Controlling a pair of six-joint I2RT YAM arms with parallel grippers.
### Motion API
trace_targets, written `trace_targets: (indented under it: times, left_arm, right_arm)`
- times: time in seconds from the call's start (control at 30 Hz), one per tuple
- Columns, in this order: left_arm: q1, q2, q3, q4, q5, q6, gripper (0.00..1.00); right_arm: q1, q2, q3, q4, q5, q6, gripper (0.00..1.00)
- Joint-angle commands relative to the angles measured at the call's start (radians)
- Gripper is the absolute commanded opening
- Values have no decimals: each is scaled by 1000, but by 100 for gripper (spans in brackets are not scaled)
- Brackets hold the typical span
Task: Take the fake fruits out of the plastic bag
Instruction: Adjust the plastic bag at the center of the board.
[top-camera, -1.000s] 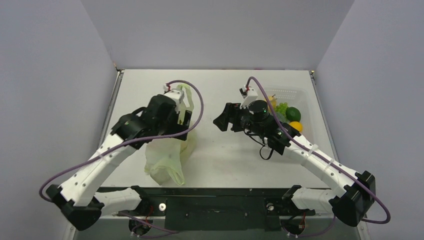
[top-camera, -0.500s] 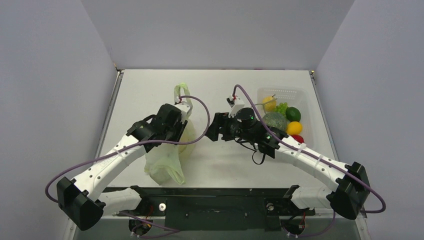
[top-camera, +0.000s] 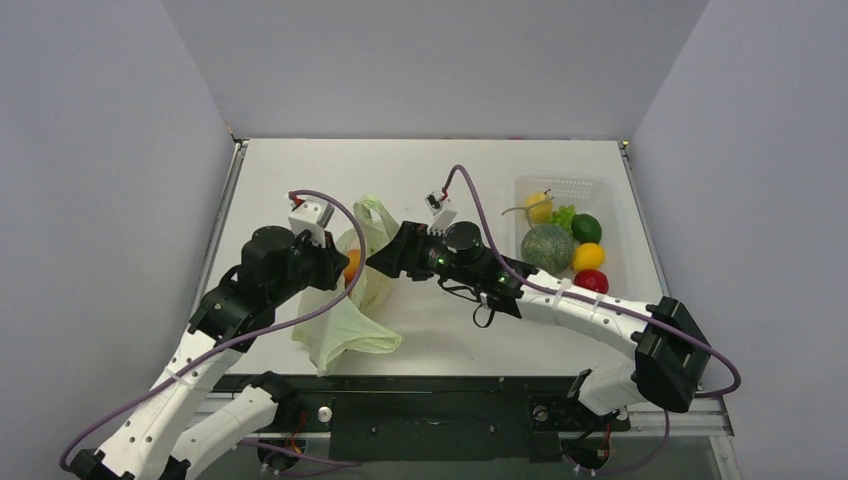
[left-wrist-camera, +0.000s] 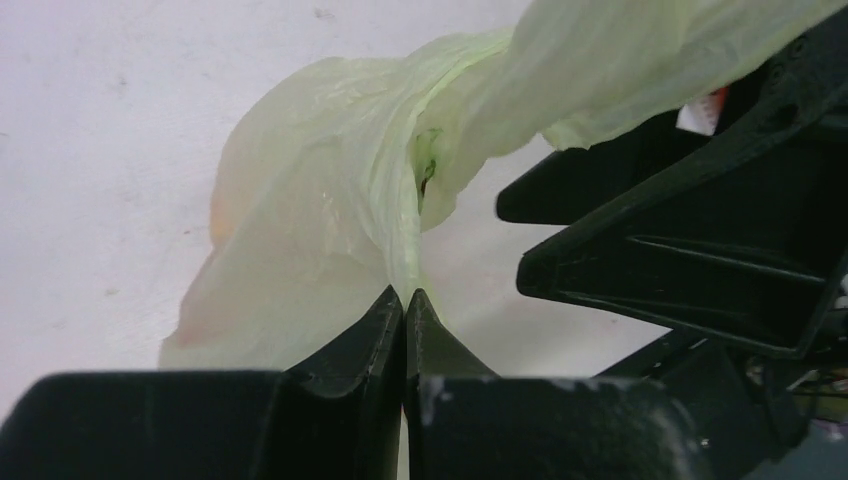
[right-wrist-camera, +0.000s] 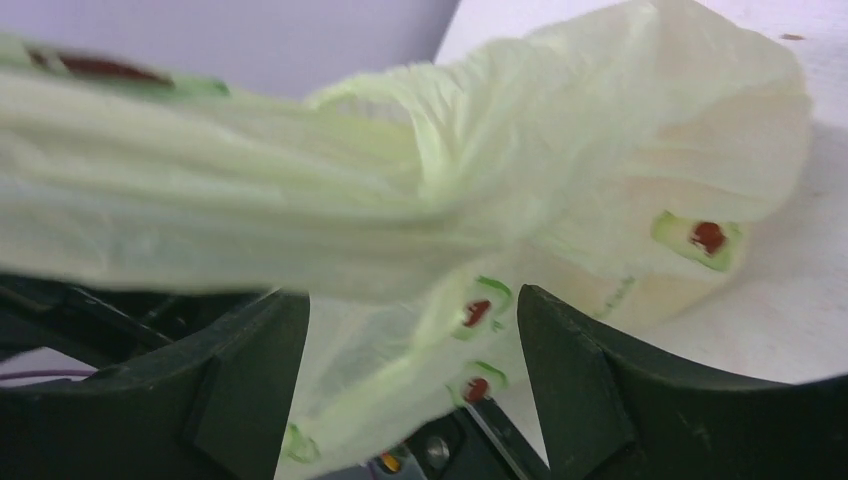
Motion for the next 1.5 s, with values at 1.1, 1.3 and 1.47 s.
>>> trace_targets:
  times: [1.1,1.3,1.47]
  left_arm:
    - [22,-164,-103,27,-76,-359,0]
    - [21,-167,-85,24,-75,-371,0]
    - [21,-169,-100,55,-60,-404,0]
  right_arm:
    - [96,19,-101,235,41,72,79]
    - [119,85,-14,127,101,84,75]
    - [170,192,49,133,112,120,60]
